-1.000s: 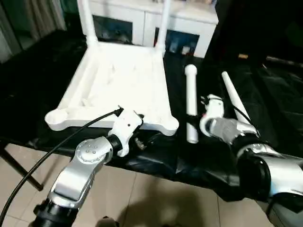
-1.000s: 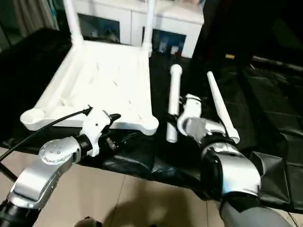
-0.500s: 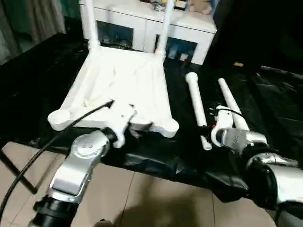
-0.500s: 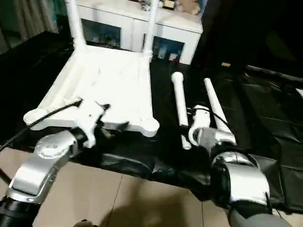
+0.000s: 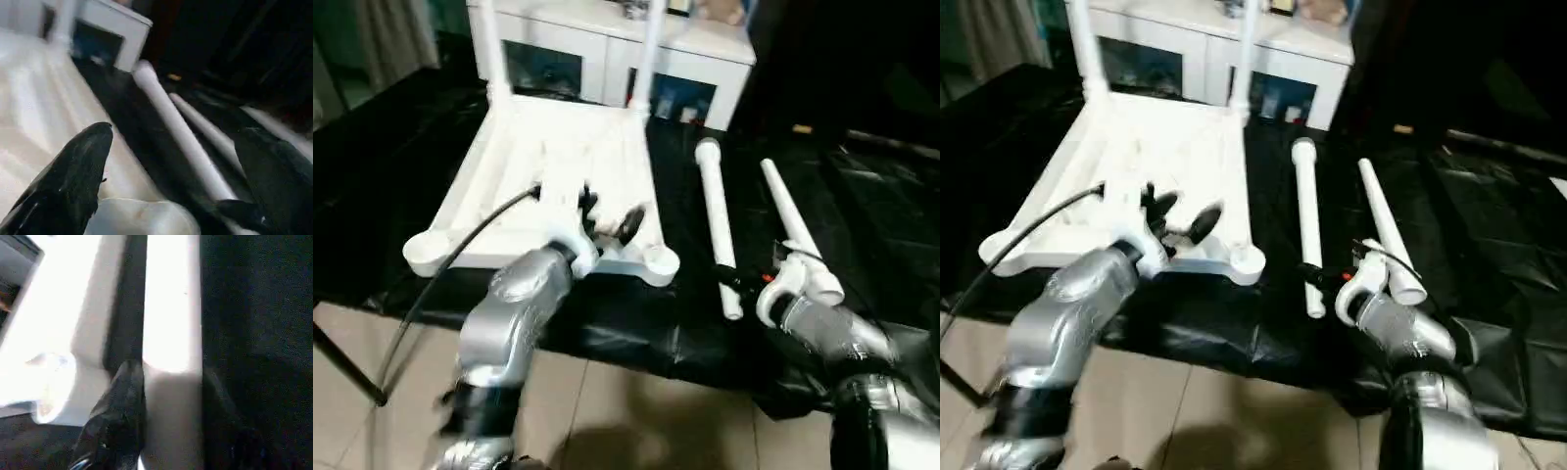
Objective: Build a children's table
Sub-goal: Pick table leg
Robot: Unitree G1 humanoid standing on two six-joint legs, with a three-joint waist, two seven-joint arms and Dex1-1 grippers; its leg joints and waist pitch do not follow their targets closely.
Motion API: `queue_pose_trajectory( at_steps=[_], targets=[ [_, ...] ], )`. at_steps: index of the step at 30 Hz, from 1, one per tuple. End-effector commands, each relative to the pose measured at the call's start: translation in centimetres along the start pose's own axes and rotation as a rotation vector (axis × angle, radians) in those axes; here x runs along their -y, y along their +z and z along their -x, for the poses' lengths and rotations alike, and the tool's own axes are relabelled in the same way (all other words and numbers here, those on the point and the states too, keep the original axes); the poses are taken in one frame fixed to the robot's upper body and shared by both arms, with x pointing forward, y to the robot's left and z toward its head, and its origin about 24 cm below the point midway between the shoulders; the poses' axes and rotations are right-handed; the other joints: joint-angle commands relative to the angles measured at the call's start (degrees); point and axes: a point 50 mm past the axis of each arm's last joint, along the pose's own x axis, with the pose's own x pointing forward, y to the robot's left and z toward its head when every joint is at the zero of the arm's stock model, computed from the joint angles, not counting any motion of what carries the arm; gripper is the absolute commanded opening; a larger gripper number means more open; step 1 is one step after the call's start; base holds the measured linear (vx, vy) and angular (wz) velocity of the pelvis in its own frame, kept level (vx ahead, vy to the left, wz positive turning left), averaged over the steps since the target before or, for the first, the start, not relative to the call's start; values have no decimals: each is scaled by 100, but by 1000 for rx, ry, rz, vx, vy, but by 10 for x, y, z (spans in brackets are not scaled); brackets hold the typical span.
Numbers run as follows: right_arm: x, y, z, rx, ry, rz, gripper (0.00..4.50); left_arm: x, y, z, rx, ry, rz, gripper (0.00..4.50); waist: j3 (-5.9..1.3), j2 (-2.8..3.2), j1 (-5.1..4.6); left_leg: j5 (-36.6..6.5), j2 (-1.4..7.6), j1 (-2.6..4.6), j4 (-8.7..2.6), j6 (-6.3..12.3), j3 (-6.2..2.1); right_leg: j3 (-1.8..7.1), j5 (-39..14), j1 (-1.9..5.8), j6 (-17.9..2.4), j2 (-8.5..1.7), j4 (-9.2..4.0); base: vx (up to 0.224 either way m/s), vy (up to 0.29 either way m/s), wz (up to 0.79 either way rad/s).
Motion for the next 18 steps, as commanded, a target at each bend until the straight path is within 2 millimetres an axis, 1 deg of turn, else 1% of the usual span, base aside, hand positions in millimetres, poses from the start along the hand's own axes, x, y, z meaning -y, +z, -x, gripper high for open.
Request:
queue_pose_trajectory(
  at_steps=[1, 2, 3, 4, 5, 6, 7, 10, 11, 12, 13, 14, 15, 16, 17, 18],
  targets=[
    [-25, 15, 10, 96, 193, 43, 128, 12, -4, -13, -35, -64, 114, 450, -412, 36, 32, -1745, 93, 15, -413, 24, 19, 245, -2261, 281, -469, -294, -506, 0, 0, 0],
    [-30, 14, 14, 107, 234, 40, 128, 16, -5, -17, -42, -85, 133, 450, -453, 42, 105, -1562, 126, 81, -389, 85, 21, 257, -2016, 254, -488, -306, -485, 0, 0, 0],
    [-36, 15, 18, 131, 274, 28, 128, 21, -6, -21, -59, -112, 146, 450, -440, 21, 75, -1453, 135, 49, -404, 152, 22, 264, -1781, 256, -581, -286, -456, 0, 0, 0],
    [-41, 16, 22, 151, 311, 21, 127, 25, -7, -25, -70, -137, 157, 450, -433, 26, 85, -1389, 122, 13, -424, 173, 18, 255, -1764, 297, -584, -284, -462, 0, 0, 0],
    [-46, 18, 24, 171, 342, 18, 127, 29, -8, -27, -83, -167, 181, 450, -448, 53, 107, -1300, 134, 31, -416, 168, 21, 262, -1665, 289, -614, -294, -455, 0, 0, 0],
    [-52, 19, 26, 186, 381, 11, 127, 33, -9, -29, -102, -198, 221, 450, -448, 62, 110, -1272, 145, 40, -412, 154, 20, 269, -1595, 281, -653, -305, -437, 0, 0, 0],
    [-55, 19, 28, 194, 407, 7, 127, 35, -10, -30, -115, -219, 251, 450, -439, 63, 119, -1252, 146, 25, -429, 123, 17, 266, -1554, 301, -718, -306, -427, 0, 0, 0],
    [-67, 16, 29, 171, 462, 32, 127, 43, -6, -35, -118, -263, 316, 450, -418, 70, 126, -1383, 147, 36, -436, 54, 25, 269, -1679, 296, -727, -312, -450, 0, 0, 0],
    [-67, 16, 29, 171, 462, 32, 127, 43, -6, -35, -118, -263, 316, 450, -415, 48, 142, -1423, 144, 56, -437, 46, 28, 267, -1799, 286, -668, -315, -470, 0, 0, 0],
    [-72, 13, 28, 155, 476, 51, 127, 48, -3, -38, -114, -295, 348, 450, -407, 39, 146, -1437, 139, 44, -440, 32, 29, 267, -1919, 295, -597, -320, -485, 0, 0, 0],
    [-76, 11, 28, 144, 483, 63, 127, 51, 0, -39, -111, -315, 368, 450, -407, 47, 144, -1459, 138, 48, -442, 21, 31, 271, -1977, 289, -567, -322, -494, 0, 0, 0],
    [-79, 8, 27, 124, 482, 81, 127, 53, 3, -42, -99, -330, 384, 450, -399, 69, 141, -1545, 133, 53, -448, -9, 22, 263, -2158, 280, -494, -328, -520, 0, 0, 0],
    [-82, 5, 27, 102, 474, 110, 127, 56, 5, -44, -97, -353, 394, 450, -390, 63, 148, -1641, 131, 71, -449, -33, 22, 258, -2351, 262, -406, -330, -559, 0, 0, 0],
    [-84, 3, 27, 88, 468, 128, 127, 57, 6, -45, -96, -366, 398, 450, -384, 64, 151, -1666, 127, 74, -453, -49, 18, 254, -2423, 260, -359, -332, -575, 0, 0, 0],
    [-87, 1, 27, 71, 471, 152, 127, 59, 6, -47, -98, -378, 394, 450, -389, 76, 149, -1676, 134, 57, -467, -84, -1, 252, -2464, 275, -288, -335, -574, 0, 0, 0],
    [-89, 0, 28, 63, 474, 165, 127, 60, 6, -48, -101, -385, 390, 450, -383, 73, 146, -1677, 125, 51, -472, -90, -1, 249, -2512, 271, -238, -328, -593, 0, 0, 0]
  ],
)
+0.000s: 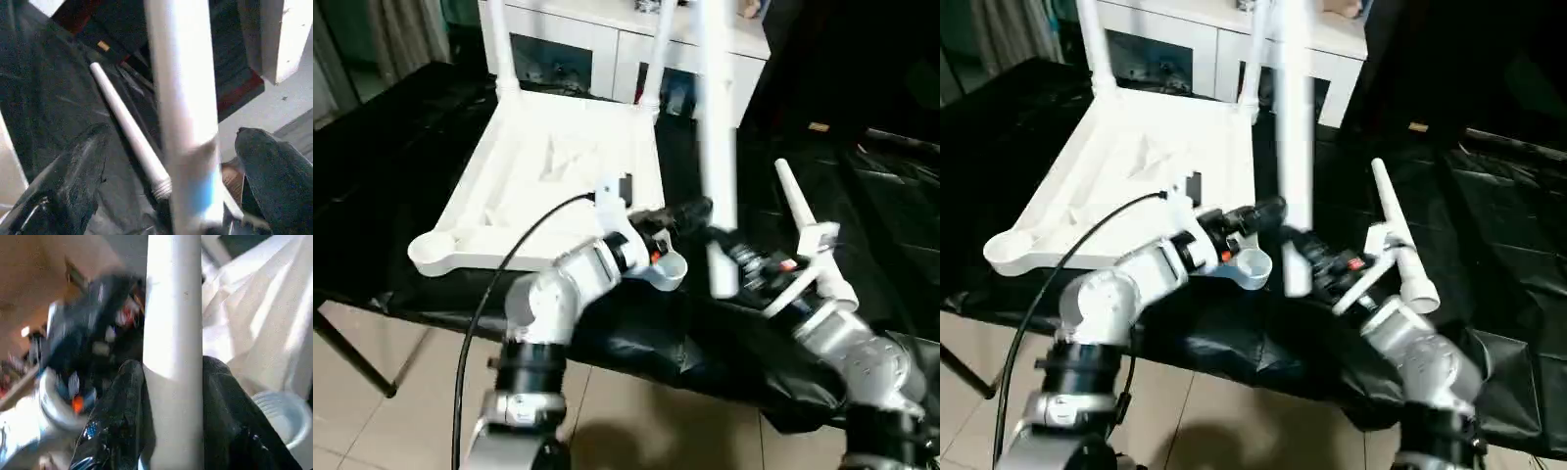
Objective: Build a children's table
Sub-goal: Pick table leg
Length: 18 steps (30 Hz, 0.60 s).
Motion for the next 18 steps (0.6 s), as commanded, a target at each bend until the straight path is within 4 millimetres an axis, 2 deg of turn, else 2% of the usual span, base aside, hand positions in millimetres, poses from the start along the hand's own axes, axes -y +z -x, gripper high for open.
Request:
queue_pose_trajectory(
  at_steps=[1, 5, 6, 8, 11, 12, 14, 16, 18],
  targets=[
    [-9, 4, 0, -24, 17, 62, 127, 28, 1, -21, 4, -126, 24, 450, -383, 78, 16, -1749, 122, 96, -439, -119, -13, 247, -2561, 277, -190, -342, -582, 0, 0, 0],
    [-8, 1, -1, -43, 2, 83, 127, 35, 6, -23, 42, -187, 95, 450, -377, 74, 33, -1909, 116, 99, -438, -148, -25, 227, -2748, 276, -162, -359, -604, 0, 0, 0],
    [-6, 0, -2, -39, -14, 84, 127, 37, 8, -23, 46, -201, 94, 450, -377, 71, 26, -1933, 122, 92, -449, -157, -33, 219, -2769, 277, -135, -356, -617, 0, 0, 0],
    [-5, 0, -2, -36, -25, 84, 127, 37, 9, -23, 44, -203, 82, 450, -382, 112, 36, -1952, 127, 94, -457, -178, -49, 216, -2728, 279, -134, -362, -609, 0, 0, 0],
    [-3, -1, -5, -29, -51, 91, 127, 34, 11, -23, 36, -170, 21, 450, -384, 107, 35, -1970, 131, 90, -469, -186, -54, 213, -2635, 286, -128, -360, -611, 0, 0, 0],
    [-2, -2, -7, -21, -61, 92, 127, 27, 10, -22, 13, -113, -23, 450, -390, 118, 42, -1899, 141, 79, -485, -189, -56, 228, -2446, 298, -171, -364, -597, 0, 0, 0],
    [-2, -4, -8, -26, -59, 94, 127, 25, 10, -21, 7, -101, -26, 421, -394, 116, 39, -1837, 146, 78, -487, -194, -50, 238, -2260, 303, -241, -357, -566, 0, 0, 0],
    [-3, -5, -8, -32, -56, 98, 127, 24, 10, -21, 6, -100, -26, 411, -401, 114, 52, -1736, 138, 68, -481, -181, -41, 252, -2087, 320, -316, -357, -535, 0, 0, 0],
    [-7, -7, -12, -34, -36, 96, 127, 24, 11, -22, -1, -114, -21, 401, -417, 173, 62, -1599, 144, 71, -481, -179, -40, 266, -1735, 338, -454, -354, -489, 0, 0, 0]
  ],
)
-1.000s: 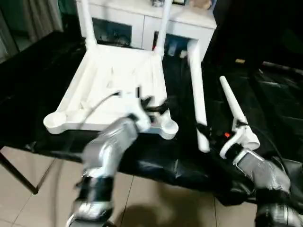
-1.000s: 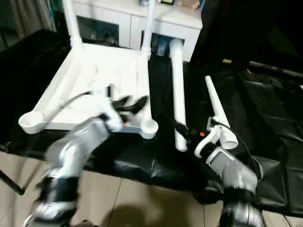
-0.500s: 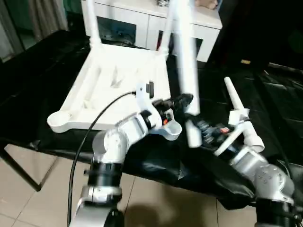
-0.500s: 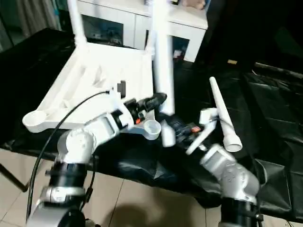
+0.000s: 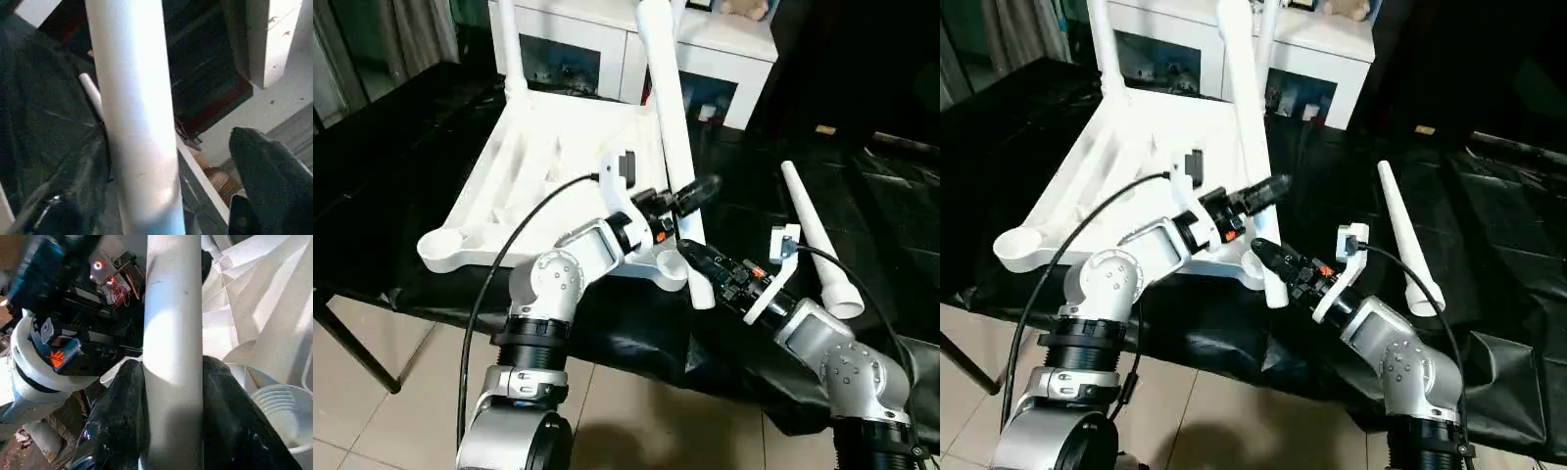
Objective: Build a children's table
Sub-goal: Pick table leg
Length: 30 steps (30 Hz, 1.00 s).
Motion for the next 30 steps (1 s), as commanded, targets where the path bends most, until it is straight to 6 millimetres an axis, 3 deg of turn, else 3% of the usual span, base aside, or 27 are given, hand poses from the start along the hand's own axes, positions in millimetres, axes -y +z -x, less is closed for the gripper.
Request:
queue_pose_trajectory(
  at_steps=[1, 4, 8, 10, 16, 17, 20, 21, 22, 23, 24, 25, 29, 30],
  targets=[
    [-3, 1, -3, 1, 7, 18, 127, 20, 2, -14, -19, -77, -23, 387, -426, 127, 32, -1552, 148, 77, -448, -166, -18, 280, -1637, 317, -499, -348, -433, 0, 0, 0],
    [-2, 1, -4, 7, 2, 25, 127, 21, -2, -16, -35, -98, -28, 367, -434, 146, 48, -1344, 138, 70, -435, -89, 3, 291, -1284, 344, -683, -345, -384, 0, 0, 0],
    [-2, 1, -6, 14, 4, 28, 127, 25, -2, -18, -42, -136, -29, 333, -429, 166, 89, -1254, 138, 71, -429, -25, 17, 297, -1256, 355, -764, -351, -363, 0, 0, 0],
    [-2, 1, -8, 9, 9, 30, 127, 26, -1, -18, -43, -148, -30, 317, -423, 224, 130, -1314, 139, 84, -435, -17, 19, 299, -1431, 349, -756, -363, -376, 0, 0, 0],
    [0, -4, -12, 18, -3, 15, 127, 19, 5, -14, -20, -115, -39, 274, -411, 234, 160, -1506, 148, 103, -452, -57, 18, 299, -1740, 321, -667, -369, -423, 0, 0, 0],
    [0, -4, -12, 18, -3, 15, 127, 19, 5, -14, -20, -115, -39, 255, -406, 200, 167, -1526, 145, 94, -460, -58, 17, 292, -1841, 327, -632, -372, -426, 0, 0, 0],
    [-2, -9, -16, 6, 2, 4, 127, 8, 8, -7, -3, -62, -46, 231, -408, 225, 159, -1564, 154, 96, -474, -94, 3, 293, -1922, 316, -553, -370, -435, 0, 0, 0],
    [-2, -9, -16, 6, 2, 4, 127, 8, 8, -7, -3, -61, -46, 219, -406, 243, 157, -1592, 154, 97, -476, -116, 3, 298, -1897, 310, -540, -368, -441, 0, 0, 0],
    [-3, -8, -17, 6, 6, 11, 127, 6, 9, -5, -3, -60, -49, 211, -420, 450, 192, -1637, 151, 116, -478, -163, -26, 298, -1832, 307, -564, -379, -414, 0, 0, 0],
    [-3, -8, -17, 6, 6, 11, 127, 6, 9, -5, -3, -60, -49, 205, -420, 450, 192, -1637, 151, 116, -478, -163, -26, 298, -1832, 307, -564, -379, -414, 0, 0, 0],
    [-3, -8, -17, 6, 6, 11, 127, 6, 9, -5, -3, -60, -49, 187, -421, 294, 155, -1653, 138, 97, -474, -147, -7, 293, -1678, 334, -592, -348, -421, 0, 0, 0],
    [-3, -7, -17, 12, 10, 16, 127, 5, 10, -4, -5, -62, -51, 187, -422, 368, 170, -1615, 130, 115, -459, -98, 14, 312, -1588, 304, -647, -352, -436, 0, 0, 0],
    [-3, -7, -19, 22, 11, 24, 127, 3, 11, -6, -24, -69, -77, 165, -437, 392, 182, -1424, 121, 76, -452, -29, 12, 301, -1532, 339, -697, -355, -405, 0, 0, 0],
    [-4, -8, -21, 26, 14, 24, 127, 2, 13, -5, -24, -67, -87, 165, -440, 426, 187, -1425, 119, 76, -453, -22, 11, 300, -1546, 339, -704, -360, -404, 0, 0, 0]
  ],
)
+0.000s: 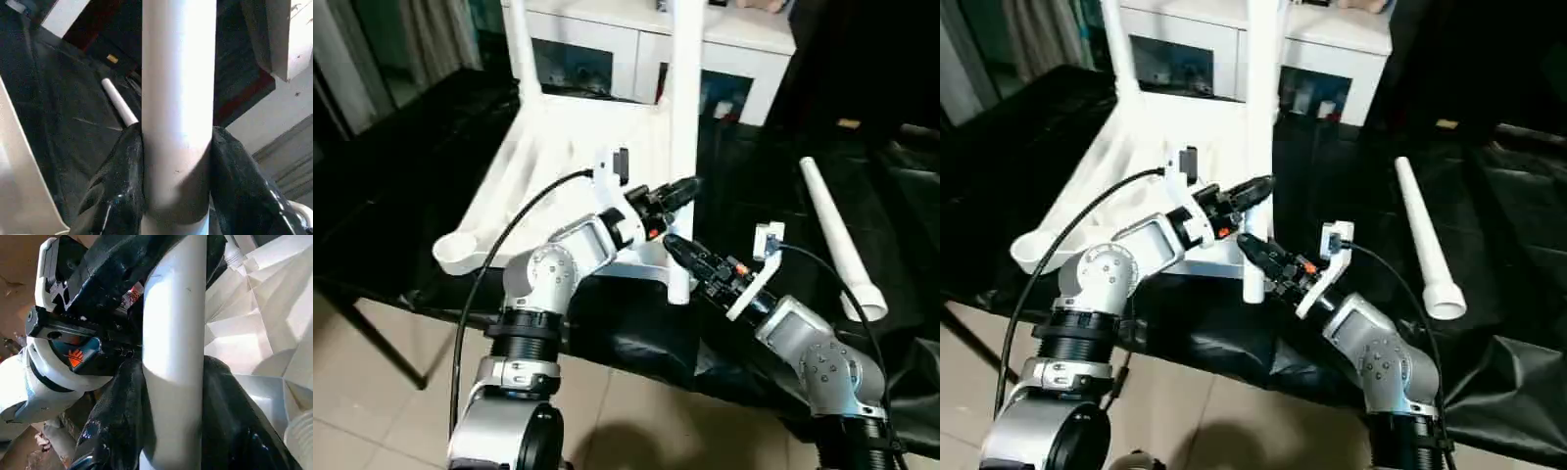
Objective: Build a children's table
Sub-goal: Pick table leg
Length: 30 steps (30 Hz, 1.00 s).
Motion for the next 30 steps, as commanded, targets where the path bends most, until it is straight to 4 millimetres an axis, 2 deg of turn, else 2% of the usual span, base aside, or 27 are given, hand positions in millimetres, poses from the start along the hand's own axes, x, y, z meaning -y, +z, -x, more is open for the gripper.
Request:
queue_pose_trajectory(
  at_steps=[1, 2, 3, 4, 5, 7, 9, 10, 11, 13, 15, 16, 17, 18, 19, 20, 21, 22, 23, 24, 25, 26, 27, 28, 29, 30],
  targets=[
    [-1, 1, -5, -1, -14, 18, 127, 12, 6, -8, -16, -63, -47, 162, -441, 53, 13, -1387, 132, 74, -423, -25, -13, 285, -1500, 340, -722, -355, -380, 0, 0, 0],
    [-2, 1, -6, 0, -14, 26, 127, 11, 8, -7, -16, -63, -61, 162, -437, 52, 10, -1381, 135, 74, -426, -20, -13, 285, -1472, 337, -741, -354, -378, 0, 0, 0],
    [-2, 2, -6, -1, -15, 29, 127, 11, 8, -7, -16, -64, -65, 162, -436, 78, 3, -1395, 137, 81, -428, -22, -13, 283, -1457, 334, -756, -351, -381, 0, 0, 0],
    [-2, 2, -6, -2, -17, 37, 162, 11, 10, -7, -17, -64, -76, 161, -433, 87, 1, -1398, 138, 77, -430, -21, -15, 284, -1440, 336, -768, -352, -376, 0, 0, 0],
    [-2, 4, -7, 19, -21, 24, 197, 10, 11, -7, -16, -61, -83, 161, -439, 133, 2, -1393, 133, 81, -424, -22, -14, 289, -1397, 335, -790, -353, -367, 0, 0, 0],
    [-3, 7, -6, 37, -9, 14, 203, 9, 13, -7, -16, -58, -98, 161, -434, 122, -10, -1424, 123, 91, -423, 4, -3, 288, -1425, 329, -800, -346, -389, 0, 0, 0],
    [-4, 10, -5, 49, 7, 10, 231, 7, 16, -6, -17, -53, -115, 161, -435, 127, 2, -1399, 130, 82, -420, 19, -4, 289, -1453, 339, -821, -357, -375, 0, 0, 0],
    [-6, 12, -3, 48, 18, 14, 240, 6, 18, -6, -18, -48, -128, 161, -434, 176, 9, -1412, 128, 82, -424, 16, -11, 287, -1463, 338, -818, -354, -375, 0, 0, 0],
    [-9, 14, 1, 28, 40, 39, 244, 4, 22, -6, -22, -40, -166, 161, -430, 133, 0, -1434, 118, 90, -424, 39, -3, 282, -1509, 339, -751, -335, -409, 0, 0, 0],
    [-10, 19, 12, -19, 43, 109, 274, 0, 34, -3, -30, -21, -264, 161, -428, 132, 19, -1405, 113, 76, -432, 43, -10, 284, -1568, 357, -651, -342, -410, 0, 0, 0],
    [-8, 23, 21, -58, 37, 162, 282, -1, 43, 0, -42, -10, -350, 161, -432, 27, 32, -1242, 120, 70, -425, 57, 3, 297, -1597, 360, -484, -346, -401, 0, 0, 0],
    [-8, 23, 21, -58, 37, 162, 293, -1, 43, 0, -42, -10, -350, 161, -437, 48, 52, -1205, 112, 61, -429, 58, -9, 287, -1611, 378, -472, -354, -382, 0, 0, 0],
    [-7, 24, 24, -72, 40, 177, 293, -2, 45, 1, -50, -8, -382, 161, -439, 68, 55, -1137, 112, 59, -413, 70, 0, 291, -1596, 358, -485, -367, -381, 0, 0, 0],
    [-4, 32, 30, -88, 13, 249, 295, -4, 51, 6, -87, 7, -474, 161, -440, -100, 32, -1074, 108, 51, -397, 116, 27, 286, -1588, 361, -509, -358, -387, 0, 0, 0],
    [-2, 40, 34, -109, -10, 322, 295, -6, 56, 12, -128, 20, -564, 161, -443, -106, 42, -981, 107, 48, -397, 136, 22, 281, -1588, 368, -530, -363, -347, 0, 0, 0],
    [1, 48, 37, -143, -50, 430, 295, -8, 60, 18, -170, 31, -636, 161, -448, -28, 83, -882, 142, 66, -406, 106, 8, 298, -1654, 330, -437, -374, -342, 0, 0, 0],
    [3, 61, 38, -180, -107, 588, 295, -10, 64, 25, -227, 38, -702, 161, -434, -20, 62, -857, 135, 72, -405, 67, 24, 310, -1603, 318, -423, -362, -334, 0, 0, 0],
    [4, 69, 37, -190, -140, 677, 295, -11, 66, 29, -258, 37, -722, 161, -429, -49, 38, -848, 123, 61, -399, -16, 25, 310, -1616, 325, -403, -357, -308, 0, 0, 0],
    [4, 69, 37, -190, -140, 677, 313, -11, 66, 29, -258, 37, -722, 161, -429, -49, 38, -848, 123, 61, -399, -16, 25, 310, -1616, 325, -403, -357, -308, 0, 0, 0],
    [8, 85, 34, -201, -229, 926, 330, -12, 64, 35, -317, 21, -739, 161, -421, -30, 25, -870, 132, 76, -391, -85, 31, 312, -1687, 290, -504, -391, -283, 0, 0, 0],
    [5, 96, 30, -209, -252, 1132, 330, -12, 62, 40, -371, 6, -755, 161, -414, -48, -15, -871, 107, 68, -384, -83, 57, 320, -1713, 296, -536, -358, -299, 0, 0, 0],
    [2, 103, 27, -211, -255, 1277, 333, -13, 60, 43, -412, -7, -765, 161, -402, -65, -33, -948, 106, 101, -373, -115, 83, 332, -1799, 255, -577, -356, -307, 0, 0, 0],
    [-4, 115, 22, -185, -291, 1454, 350, -13, 57, 47, -457, -26, -776, 160, -397, -79, -26, -989, 101, 107, -363, -67, 100, 347, -1877, 260, -617, -361, -306, 0, 0, 0],
    [-8, 122, 19, -160, -310, 1550, 364, -13, 56, 49, -479, -34, -779, 160, -391, -79, -26, -917, 101, 99, -364, -93, 93, 355, -1869, 248, -642, -357, -280, 0, 0, 0],
    [-16, 131, 14, -129, -324, 1716, 364, -11, 54, 52, -503, -47, -776, 160, -391, -79, -26, -917, 101, 99, -364, -93, 93, 355, -1869, 248, -642, -357, -280, 0, 0, 0],
    [-16, 131, 14, -129, -324, 1716, 364, -11, 54, 52, -503, -47, -776, 160, -401, -93, -38, -800, 85, 82, -343, -67, 104, 383, -1660, 265, -660, -320, -219, 0, 0, 0]
  ],
)
